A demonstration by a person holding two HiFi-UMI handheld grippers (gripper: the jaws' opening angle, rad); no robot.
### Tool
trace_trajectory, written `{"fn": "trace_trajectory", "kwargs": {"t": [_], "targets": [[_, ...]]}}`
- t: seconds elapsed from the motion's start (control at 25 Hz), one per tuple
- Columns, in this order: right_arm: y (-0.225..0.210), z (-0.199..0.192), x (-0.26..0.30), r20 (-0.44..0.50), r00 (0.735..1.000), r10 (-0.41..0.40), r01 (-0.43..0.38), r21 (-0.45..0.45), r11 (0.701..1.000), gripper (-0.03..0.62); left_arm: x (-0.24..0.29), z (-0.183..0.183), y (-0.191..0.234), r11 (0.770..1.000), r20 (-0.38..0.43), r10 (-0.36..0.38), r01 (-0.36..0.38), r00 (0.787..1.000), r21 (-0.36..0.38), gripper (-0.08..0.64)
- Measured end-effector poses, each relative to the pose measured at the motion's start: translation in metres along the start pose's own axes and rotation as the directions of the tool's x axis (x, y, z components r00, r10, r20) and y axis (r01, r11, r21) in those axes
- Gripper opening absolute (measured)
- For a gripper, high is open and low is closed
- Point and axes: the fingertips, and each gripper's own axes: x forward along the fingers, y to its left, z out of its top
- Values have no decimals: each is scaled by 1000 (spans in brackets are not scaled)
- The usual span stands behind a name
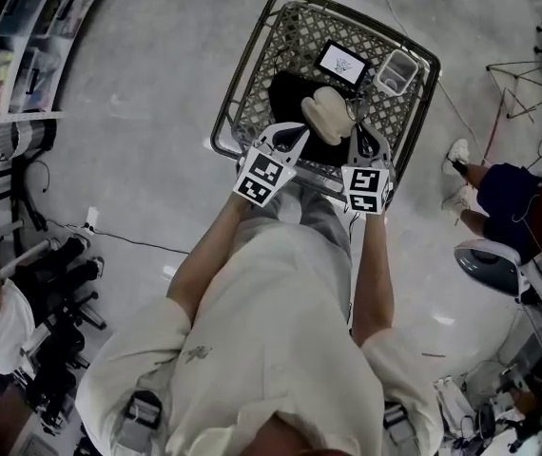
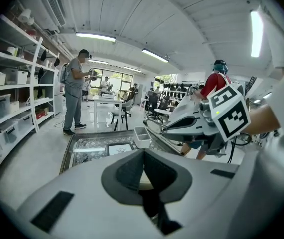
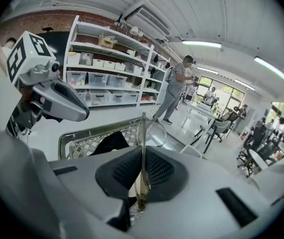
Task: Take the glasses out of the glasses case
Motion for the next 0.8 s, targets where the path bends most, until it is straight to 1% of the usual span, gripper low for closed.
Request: {"fn": "trace_trajectory", "kwargs": {"t": [0.12, 0.24, 0.4, 0.56, 0.72, 0.8], "targets": [[-6, 18, -22, 48, 998, -43, 42, 23, 999, 17, -8, 16, 0, 1000, 31, -8, 7, 999, 25, 14], [-13, 40, -46, 109, 990, -89, 85, 41, 996, 17, -15, 37, -1, 998, 73, -22, 18, 997, 61, 14], [-13, 61, -78, 167, 979, -119, 109, 69, 992, 17, -30, 61, -10, 996, 124, -34, 24, 992, 83, 14], [-14, 83, -103, 215, 962, -166, 147, 99, 984, 17, -42, 87, -16, 991, 172, -71, 50, 983, 123, 14], [-15, 94, -120, 261, 948, -183, 152, 137, 979, 17, -48, 101, -21, 987, 207, -87, 57, 974, 147, 14], [-15, 97, -124, 270, 945, -186, 149, 150, 977, 17, -51, 106, -21, 986, 217, -92, 59, 972, 157, 14]]}}
